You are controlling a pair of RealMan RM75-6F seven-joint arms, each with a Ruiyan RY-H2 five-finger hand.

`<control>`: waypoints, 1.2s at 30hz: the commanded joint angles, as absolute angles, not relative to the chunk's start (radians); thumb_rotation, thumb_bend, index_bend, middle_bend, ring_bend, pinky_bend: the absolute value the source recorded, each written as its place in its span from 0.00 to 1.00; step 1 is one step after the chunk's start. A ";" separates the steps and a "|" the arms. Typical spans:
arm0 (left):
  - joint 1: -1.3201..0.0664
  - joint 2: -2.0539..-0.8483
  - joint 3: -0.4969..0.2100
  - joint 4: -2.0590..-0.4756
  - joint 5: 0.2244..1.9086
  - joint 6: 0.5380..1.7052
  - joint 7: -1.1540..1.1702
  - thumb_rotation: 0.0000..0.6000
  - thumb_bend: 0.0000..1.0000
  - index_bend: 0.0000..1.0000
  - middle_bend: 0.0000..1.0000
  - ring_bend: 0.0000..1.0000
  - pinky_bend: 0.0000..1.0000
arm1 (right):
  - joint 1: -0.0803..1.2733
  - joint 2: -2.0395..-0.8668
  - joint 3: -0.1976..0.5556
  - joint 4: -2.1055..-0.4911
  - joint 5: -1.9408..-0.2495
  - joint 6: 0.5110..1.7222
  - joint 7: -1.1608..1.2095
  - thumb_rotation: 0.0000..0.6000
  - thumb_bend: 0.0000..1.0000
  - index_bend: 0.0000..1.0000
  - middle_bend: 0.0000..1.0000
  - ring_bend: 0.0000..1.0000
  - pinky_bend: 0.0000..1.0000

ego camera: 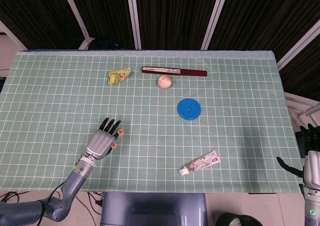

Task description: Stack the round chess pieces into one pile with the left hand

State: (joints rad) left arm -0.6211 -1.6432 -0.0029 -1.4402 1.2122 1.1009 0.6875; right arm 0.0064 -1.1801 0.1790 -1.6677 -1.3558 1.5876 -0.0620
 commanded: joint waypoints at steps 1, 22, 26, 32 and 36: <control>-0.620 -1.644 -0.004 -1.439 1.212 1.100 0.692 1.00 0.26 0.45 0.01 0.00 0.00 | 0.007 -1.180 0.179 -1.668 -1.356 1.587 -0.062 1.00 0.23 0.09 0.01 0.00 0.00; -0.609 -1.658 -0.010 -1.426 1.218 1.092 0.714 1.00 0.26 0.47 0.01 0.00 0.00 | 0.007 -1.180 0.178 -1.666 -1.357 1.587 -0.062 1.00 0.23 0.09 0.01 0.00 0.00; -0.609 -1.661 -0.012 -1.423 1.216 1.089 0.720 1.00 0.26 0.47 0.01 0.00 0.00 | 0.007 -1.179 0.178 -1.667 -1.356 1.586 -0.061 1.00 0.23 0.09 0.01 0.00 0.00; -0.608 -1.665 -0.014 -1.423 1.215 1.086 0.729 1.00 0.26 0.46 0.01 0.00 0.00 | 0.007 -1.179 0.178 -1.667 -1.356 1.587 -0.061 1.00 0.23 0.09 0.01 0.00 0.00; -0.607 -1.667 -0.016 -1.423 1.216 1.086 0.730 1.00 0.26 0.46 0.01 0.00 0.00 | 0.007 -1.179 0.178 -1.667 -1.357 1.586 -0.061 1.00 0.23 0.09 0.01 0.00 0.00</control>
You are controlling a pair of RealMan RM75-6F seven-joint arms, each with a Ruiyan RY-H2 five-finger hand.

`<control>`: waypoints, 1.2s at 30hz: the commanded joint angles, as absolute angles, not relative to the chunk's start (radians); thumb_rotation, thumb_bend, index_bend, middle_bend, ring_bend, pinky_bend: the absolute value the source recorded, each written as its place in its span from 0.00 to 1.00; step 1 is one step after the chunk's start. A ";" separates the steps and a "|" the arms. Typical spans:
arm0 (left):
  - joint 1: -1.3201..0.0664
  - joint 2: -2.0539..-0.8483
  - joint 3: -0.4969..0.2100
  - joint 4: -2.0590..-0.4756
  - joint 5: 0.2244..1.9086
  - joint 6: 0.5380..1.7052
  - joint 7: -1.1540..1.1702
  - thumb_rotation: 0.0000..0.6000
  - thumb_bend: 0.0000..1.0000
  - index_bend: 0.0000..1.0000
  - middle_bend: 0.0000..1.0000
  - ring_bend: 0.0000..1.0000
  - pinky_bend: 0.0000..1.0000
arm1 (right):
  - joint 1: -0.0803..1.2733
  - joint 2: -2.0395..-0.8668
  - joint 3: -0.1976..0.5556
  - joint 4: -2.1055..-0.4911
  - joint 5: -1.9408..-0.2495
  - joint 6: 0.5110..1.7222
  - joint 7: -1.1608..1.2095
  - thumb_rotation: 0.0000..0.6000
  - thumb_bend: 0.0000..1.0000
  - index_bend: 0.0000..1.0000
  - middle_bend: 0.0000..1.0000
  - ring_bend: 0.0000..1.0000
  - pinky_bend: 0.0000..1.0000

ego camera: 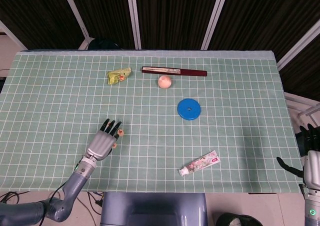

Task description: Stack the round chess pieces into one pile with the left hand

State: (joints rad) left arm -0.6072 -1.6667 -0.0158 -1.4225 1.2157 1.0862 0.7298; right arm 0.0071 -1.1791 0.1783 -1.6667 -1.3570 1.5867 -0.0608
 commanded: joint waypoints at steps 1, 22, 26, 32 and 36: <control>-0.607 -1.668 -0.016 -1.422 1.216 1.085 0.731 1.00 0.27 0.47 0.01 0.00 0.00 | 0.007 -1.179 0.178 -1.667 -1.356 1.586 -0.061 1.00 0.23 0.09 0.01 0.00 0.00; -0.605 -1.672 -0.016 -1.416 1.217 1.075 0.745 1.00 0.29 0.47 0.01 0.00 0.00 | 0.007 -1.179 0.179 -1.668 -1.355 1.585 -0.060 1.00 0.23 0.09 0.01 0.00 0.00; -0.604 -1.673 -0.016 -1.414 1.215 1.074 0.750 1.00 0.29 0.48 0.01 0.00 0.00 | 0.007 -1.178 0.179 -1.669 -1.353 1.585 -0.060 1.00 0.23 0.09 0.01 0.00 0.00; -0.605 -1.670 -0.020 -1.421 1.218 1.078 0.754 1.00 0.31 0.49 0.01 0.00 0.00 | 0.007 -1.178 0.179 -1.669 -1.354 1.586 -0.060 1.00 0.23 0.09 0.01 0.00 0.00; -0.604 -1.669 -0.020 -1.420 1.215 1.077 0.760 1.00 0.31 0.50 0.01 0.00 0.00 | 0.007 -1.179 0.179 -1.668 -1.355 1.586 -0.059 1.00 0.23 0.09 0.01 0.00 0.00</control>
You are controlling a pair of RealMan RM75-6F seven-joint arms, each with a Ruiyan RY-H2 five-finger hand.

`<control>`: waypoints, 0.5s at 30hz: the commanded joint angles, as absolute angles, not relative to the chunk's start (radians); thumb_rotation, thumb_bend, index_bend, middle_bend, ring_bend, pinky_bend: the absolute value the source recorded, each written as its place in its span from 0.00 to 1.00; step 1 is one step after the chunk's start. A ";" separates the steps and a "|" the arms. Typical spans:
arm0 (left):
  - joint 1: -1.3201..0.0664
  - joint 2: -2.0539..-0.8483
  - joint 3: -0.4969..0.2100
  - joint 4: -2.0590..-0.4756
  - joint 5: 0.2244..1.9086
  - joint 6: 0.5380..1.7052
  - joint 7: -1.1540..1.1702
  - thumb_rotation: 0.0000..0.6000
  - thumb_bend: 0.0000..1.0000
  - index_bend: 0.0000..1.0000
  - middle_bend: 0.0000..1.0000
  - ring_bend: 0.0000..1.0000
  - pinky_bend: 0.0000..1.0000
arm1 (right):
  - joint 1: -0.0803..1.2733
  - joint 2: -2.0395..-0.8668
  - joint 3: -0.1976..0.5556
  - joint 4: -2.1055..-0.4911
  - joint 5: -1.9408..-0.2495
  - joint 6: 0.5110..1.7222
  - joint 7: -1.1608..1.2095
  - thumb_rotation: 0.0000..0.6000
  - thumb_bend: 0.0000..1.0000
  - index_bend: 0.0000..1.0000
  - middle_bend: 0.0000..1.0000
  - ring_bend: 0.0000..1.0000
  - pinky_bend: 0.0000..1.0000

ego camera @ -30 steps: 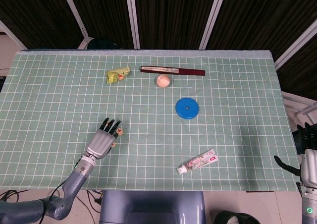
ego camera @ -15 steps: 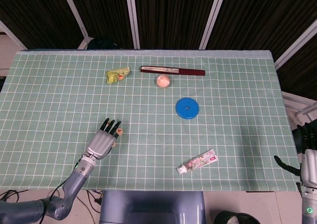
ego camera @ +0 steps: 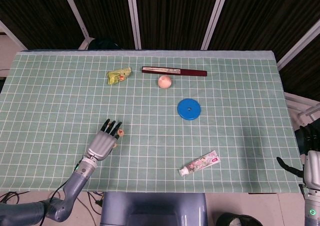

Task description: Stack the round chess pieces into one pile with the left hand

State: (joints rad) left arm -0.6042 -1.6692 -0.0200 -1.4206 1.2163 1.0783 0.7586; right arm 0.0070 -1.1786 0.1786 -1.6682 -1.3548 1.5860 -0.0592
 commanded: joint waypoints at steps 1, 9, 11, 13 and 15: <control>-0.604 -1.669 -0.020 -1.419 1.213 1.076 0.761 1.00 0.32 0.50 0.01 0.00 0.00 | 0.007 -1.179 0.179 -1.668 -1.355 1.587 -0.059 1.00 0.23 0.09 0.01 0.00 0.00; -0.605 -1.651 -0.029 -1.444 1.217 1.085 0.761 1.00 0.33 0.51 0.01 0.00 0.00 | 0.007 -1.178 0.179 -1.668 -1.354 1.586 -0.060 1.00 0.23 0.09 0.01 0.00 0.00; -0.609 -1.635 -0.039 -1.464 1.226 1.097 0.763 1.00 0.33 0.51 0.01 0.00 0.00 | 0.007 -1.179 0.179 -1.668 -1.354 1.586 -0.060 1.00 0.23 0.09 0.01 0.00 0.00; -0.614 -1.620 -0.054 -1.485 1.228 1.107 0.768 1.00 0.33 0.50 0.01 0.00 0.00 | 0.007 -1.180 0.178 -1.668 -1.354 1.586 -0.062 1.00 0.23 0.09 0.01 0.00 0.00; -0.621 -1.606 -0.068 -1.505 1.227 1.109 0.771 1.00 0.33 0.51 0.01 0.00 0.00 | 0.007 -1.181 0.178 -1.668 -1.356 1.588 -0.062 1.00 0.23 0.09 0.01 0.00 0.00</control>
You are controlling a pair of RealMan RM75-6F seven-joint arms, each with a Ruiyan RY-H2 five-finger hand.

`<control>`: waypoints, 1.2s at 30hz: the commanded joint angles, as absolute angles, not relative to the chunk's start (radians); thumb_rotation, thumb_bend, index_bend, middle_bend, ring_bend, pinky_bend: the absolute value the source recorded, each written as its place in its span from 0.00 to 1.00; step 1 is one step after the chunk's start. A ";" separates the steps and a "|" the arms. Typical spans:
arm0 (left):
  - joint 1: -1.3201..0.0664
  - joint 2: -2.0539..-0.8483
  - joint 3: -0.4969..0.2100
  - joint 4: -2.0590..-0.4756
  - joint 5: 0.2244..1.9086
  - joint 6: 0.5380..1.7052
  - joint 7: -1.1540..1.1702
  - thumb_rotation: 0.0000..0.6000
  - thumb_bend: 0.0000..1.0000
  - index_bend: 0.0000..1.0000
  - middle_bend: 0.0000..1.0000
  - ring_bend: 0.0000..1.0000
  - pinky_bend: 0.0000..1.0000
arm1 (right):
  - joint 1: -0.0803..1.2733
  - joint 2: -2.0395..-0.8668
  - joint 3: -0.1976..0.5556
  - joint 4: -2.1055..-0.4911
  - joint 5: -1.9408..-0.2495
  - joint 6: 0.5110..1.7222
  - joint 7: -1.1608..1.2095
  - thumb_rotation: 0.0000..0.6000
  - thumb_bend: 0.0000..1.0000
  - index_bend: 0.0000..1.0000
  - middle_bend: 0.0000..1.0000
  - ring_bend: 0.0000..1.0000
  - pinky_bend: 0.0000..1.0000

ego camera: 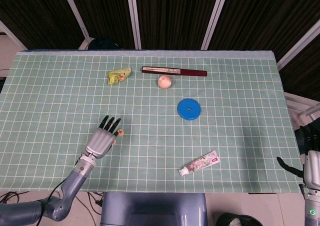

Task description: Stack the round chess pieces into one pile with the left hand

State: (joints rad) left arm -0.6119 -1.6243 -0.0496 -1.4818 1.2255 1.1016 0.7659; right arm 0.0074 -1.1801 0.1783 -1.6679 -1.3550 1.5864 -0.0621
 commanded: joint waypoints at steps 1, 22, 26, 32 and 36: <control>-0.626 -1.600 -0.075 -1.512 1.226 1.109 0.775 1.00 0.32 0.51 0.01 0.00 0.00 | 0.007 -1.181 0.178 -1.667 -1.357 1.588 -0.062 1.00 0.23 0.09 0.01 0.00 0.00; -0.729 -1.643 -0.151 -1.466 1.046 1.022 0.845 1.00 0.32 0.50 0.01 0.00 0.00 | 0.007 -1.182 0.178 -1.666 -1.356 1.589 -0.066 1.00 0.23 0.09 0.01 0.00 0.00; -0.736 -1.651 -0.145 -1.459 1.040 1.023 0.847 1.00 0.32 0.50 0.01 0.00 0.00 | 0.008 -1.182 0.178 -1.666 -1.356 1.588 -0.066 1.00 0.23 0.09 0.01 0.00 0.00; -0.741 -1.656 -0.136 -1.453 1.036 1.034 0.848 1.00 0.32 0.50 0.01 0.00 0.00 | 0.007 -1.182 0.179 -1.666 -1.355 1.588 -0.065 1.00 0.23 0.09 0.01 0.00 0.00; -0.744 -1.656 -0.131 -1.452 1.032 1.040 0.850 1.00 0.32 0.49 0.01 0.00 0.00 | 0.008 -1.183 0.179 -1.665 -1.355 1.588 -0.065 1.00 0.23 0.09 0.01 0.00 0.00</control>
